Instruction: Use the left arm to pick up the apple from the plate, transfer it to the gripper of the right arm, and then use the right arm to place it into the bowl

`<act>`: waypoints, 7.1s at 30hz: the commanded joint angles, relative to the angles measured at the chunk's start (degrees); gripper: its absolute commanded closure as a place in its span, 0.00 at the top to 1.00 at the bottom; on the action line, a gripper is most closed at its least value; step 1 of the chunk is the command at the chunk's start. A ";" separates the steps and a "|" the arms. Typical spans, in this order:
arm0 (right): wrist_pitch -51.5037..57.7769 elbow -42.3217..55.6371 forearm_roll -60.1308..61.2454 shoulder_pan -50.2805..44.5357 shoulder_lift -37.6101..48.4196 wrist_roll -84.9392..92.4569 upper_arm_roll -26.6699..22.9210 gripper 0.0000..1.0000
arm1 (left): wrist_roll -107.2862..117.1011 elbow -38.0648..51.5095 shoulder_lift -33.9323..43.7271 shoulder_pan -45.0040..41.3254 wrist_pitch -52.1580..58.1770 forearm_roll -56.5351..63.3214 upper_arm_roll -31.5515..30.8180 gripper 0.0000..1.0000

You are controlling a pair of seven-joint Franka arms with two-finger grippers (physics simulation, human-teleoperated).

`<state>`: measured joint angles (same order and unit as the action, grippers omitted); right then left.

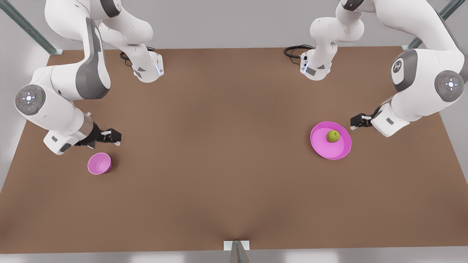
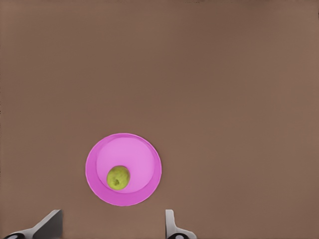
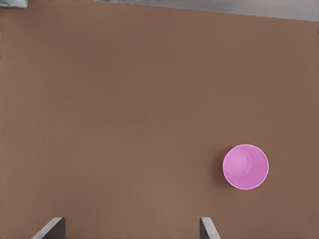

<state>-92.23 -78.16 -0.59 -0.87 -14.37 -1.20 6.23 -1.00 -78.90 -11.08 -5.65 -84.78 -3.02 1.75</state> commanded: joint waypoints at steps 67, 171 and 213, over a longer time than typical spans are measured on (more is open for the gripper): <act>-2.25 -0.32 0.06 0.07 0.05 -1.17 0.10 1.00 | -39.86 -14.72 -17.30 -3.67 -39.06 -52.88 -14.94 0.70; -8.50 -18.43 52.01 26.53 -21.13 51.47 6.34 0.67 | -1.38 13.42 -22.24 -2.88 -6.36 13.92 -15.29 1.00; -10.25 -9.11 26.43 34.35 -27.99 51.39 2.82 1.00 | 25.52 1.64 -7.12 -4.55 -9.44 2.58 -0.26 1.00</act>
<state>-102.55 -87.39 26.27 33.36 -42.47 50.07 9.00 12.20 -77.27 -18.27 -10.20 -94.28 -0.42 1.49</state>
